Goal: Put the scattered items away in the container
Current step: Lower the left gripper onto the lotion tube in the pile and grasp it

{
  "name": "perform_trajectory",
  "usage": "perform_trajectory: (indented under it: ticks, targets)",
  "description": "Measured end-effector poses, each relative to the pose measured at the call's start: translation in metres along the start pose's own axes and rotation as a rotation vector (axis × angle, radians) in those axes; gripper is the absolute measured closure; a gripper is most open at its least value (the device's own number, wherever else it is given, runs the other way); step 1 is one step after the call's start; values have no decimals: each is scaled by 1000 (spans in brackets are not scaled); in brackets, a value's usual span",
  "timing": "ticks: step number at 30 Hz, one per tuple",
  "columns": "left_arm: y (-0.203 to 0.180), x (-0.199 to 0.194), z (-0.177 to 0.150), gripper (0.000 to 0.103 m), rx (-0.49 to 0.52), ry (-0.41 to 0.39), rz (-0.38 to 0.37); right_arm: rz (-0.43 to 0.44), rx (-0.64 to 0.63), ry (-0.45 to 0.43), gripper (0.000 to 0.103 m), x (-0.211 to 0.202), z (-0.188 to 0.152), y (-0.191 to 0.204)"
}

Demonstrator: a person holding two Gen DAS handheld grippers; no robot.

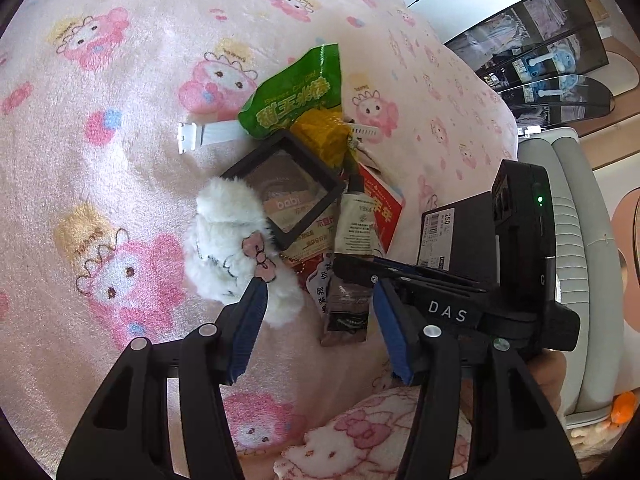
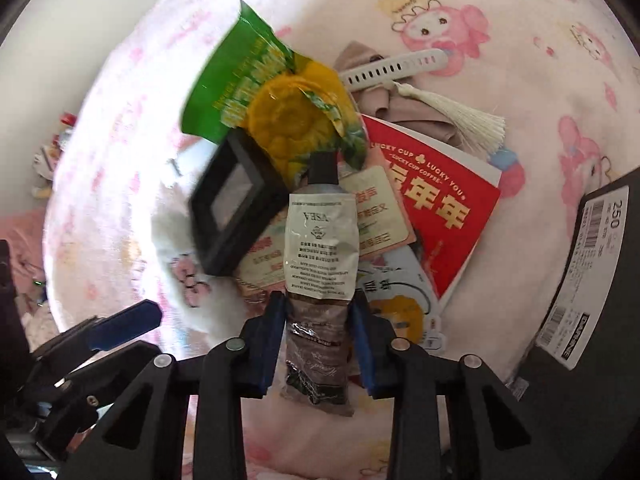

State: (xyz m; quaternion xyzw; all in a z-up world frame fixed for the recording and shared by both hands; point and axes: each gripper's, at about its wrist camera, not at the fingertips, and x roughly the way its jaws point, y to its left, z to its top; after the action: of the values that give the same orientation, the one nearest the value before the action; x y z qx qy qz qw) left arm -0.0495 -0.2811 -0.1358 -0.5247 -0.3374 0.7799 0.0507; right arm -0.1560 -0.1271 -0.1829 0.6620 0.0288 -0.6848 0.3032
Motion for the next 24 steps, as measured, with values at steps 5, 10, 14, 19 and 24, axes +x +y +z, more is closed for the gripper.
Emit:
perform_trajectory:
  ticks: [5, 10, 14, 19, 24]
  targets:
    - [-32, -23, 1, 47, 62, -40, -64, 69, -1, -131, 99, -54, -18, 2]
    - [-57, -6, 8, 46, 113, -8, -77, 11, -12, -180, 98, -87, -26, 0]
    - [-43, 36, 16, 47, 125, 161, -39, 51, 64, -144, 97, -80, -39, -9]
    - [-42, 68, 20, 48, 168, 288, -44, 23, 87, -116, 95, -67, -45, -19]
    - [-49, 109, 27, 46, 215, 382, -15, -19, 117, -176, 92, -74, -42, -25]
